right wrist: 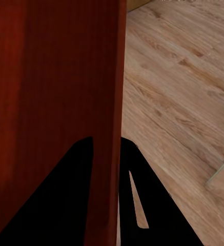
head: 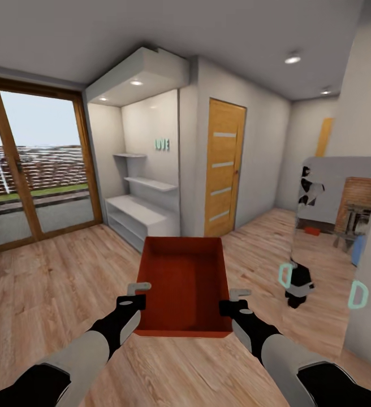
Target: Move the two storage containers from the living room to the garage. In the garage, place one container on the floor and stack the other container on top of it (either order is fine).
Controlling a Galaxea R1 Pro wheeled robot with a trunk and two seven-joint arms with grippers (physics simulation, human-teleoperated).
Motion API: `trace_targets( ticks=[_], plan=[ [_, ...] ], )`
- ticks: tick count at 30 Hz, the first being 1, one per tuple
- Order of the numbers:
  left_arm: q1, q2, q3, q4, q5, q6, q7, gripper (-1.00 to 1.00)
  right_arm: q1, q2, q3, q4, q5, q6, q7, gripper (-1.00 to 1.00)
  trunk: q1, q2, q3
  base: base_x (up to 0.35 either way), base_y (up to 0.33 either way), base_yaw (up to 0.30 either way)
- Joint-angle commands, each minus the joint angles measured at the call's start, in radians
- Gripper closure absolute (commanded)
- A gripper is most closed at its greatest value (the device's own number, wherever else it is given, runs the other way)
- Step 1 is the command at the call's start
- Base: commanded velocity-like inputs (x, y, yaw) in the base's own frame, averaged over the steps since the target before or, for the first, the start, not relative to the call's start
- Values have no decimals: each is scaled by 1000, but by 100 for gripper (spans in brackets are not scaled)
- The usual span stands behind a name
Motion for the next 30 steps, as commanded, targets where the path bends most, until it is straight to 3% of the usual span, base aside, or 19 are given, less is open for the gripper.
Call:
trace_targets(
  ticks=[1, 15, 30],
  plan=[
    [-2, 1, 13, -12, -12, -10, 10, 100, 0, -1, 0, 4, -16, -1, -7, 100, 1, -1, -2, 322, 0, 0],
    [-1, 1, 13, -11, -11, -9, 11, 100, 0, -1, 0, 4, -16, 0, -7, 100, 1, -1, -2, 322, 46, -18],
    [-2, 1, 13, -11, -10, -7, 10, 100, 0, 1, 0, 4, -16, -2, -7, 100, 1, -1, -2, 322, 115, -228]
  ],
)
